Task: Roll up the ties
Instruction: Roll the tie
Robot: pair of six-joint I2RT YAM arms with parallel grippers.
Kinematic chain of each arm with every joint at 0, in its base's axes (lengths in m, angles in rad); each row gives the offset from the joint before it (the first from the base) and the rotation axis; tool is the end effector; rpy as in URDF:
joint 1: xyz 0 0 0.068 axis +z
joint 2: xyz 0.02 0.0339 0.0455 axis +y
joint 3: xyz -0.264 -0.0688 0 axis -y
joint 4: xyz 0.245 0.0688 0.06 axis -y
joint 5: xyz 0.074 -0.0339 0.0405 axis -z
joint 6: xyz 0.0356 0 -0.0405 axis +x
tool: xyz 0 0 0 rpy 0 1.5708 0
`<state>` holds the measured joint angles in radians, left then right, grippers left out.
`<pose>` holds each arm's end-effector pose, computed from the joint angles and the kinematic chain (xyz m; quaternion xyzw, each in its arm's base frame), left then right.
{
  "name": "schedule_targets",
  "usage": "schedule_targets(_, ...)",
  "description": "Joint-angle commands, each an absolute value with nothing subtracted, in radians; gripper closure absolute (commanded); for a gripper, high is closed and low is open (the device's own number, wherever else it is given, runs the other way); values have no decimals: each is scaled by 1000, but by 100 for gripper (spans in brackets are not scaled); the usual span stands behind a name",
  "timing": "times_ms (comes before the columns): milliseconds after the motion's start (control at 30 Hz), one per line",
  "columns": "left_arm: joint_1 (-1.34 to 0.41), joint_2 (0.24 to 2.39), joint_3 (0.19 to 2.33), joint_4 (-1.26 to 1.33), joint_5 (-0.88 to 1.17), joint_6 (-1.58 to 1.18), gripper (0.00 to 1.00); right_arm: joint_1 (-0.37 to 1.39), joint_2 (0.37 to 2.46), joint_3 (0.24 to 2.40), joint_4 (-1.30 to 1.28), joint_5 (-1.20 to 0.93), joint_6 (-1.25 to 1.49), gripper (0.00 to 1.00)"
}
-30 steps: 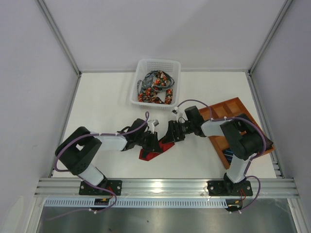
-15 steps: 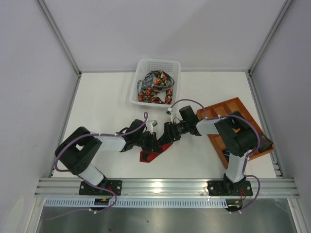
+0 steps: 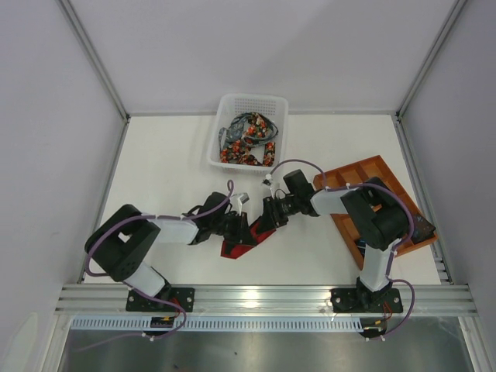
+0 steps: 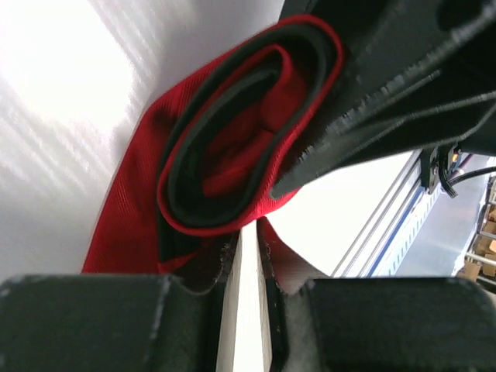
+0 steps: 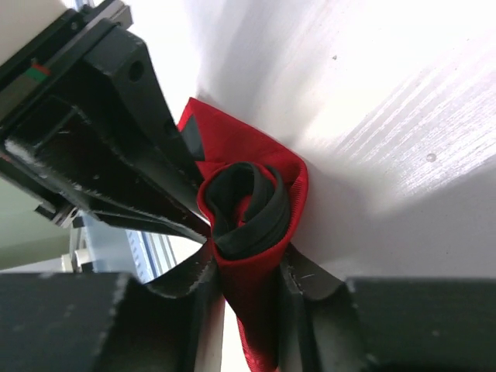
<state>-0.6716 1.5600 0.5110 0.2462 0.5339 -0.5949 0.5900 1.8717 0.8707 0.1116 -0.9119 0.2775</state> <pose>0.1954 -0.1784 0.1197 0.1330 0.8899 -0.4110 0.1466 0.2679 0.2133 0.1173 -0.2770 0.8130 0.5027 0.0978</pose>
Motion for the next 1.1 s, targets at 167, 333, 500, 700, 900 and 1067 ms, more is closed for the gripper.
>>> schedule_targets(167,-664,1349,492,137,465,-588,76,658,1786,985,-144,-680,290,90)
schedule_targets(333,-660,1289,506,69,411,-598,73,767,1789,1124,-410,-360,317,89)
schedule_targets(500,-658,1319,474,106,411,-629,75,876,1850,1250,-596,-100,388,88)
schedule_targets(700,-650,1305,423,141,359,-672,76,973,1891,1338,-715,64,462,86)
schedule_targets(900,-627,1260,426,92,316,-655,77,1018,1901,1379,-758,110,506,74)
schedule_targets(1067,-620,1244,419,97,310,-661,77,1040,1931,1420,-772,114,522,64)
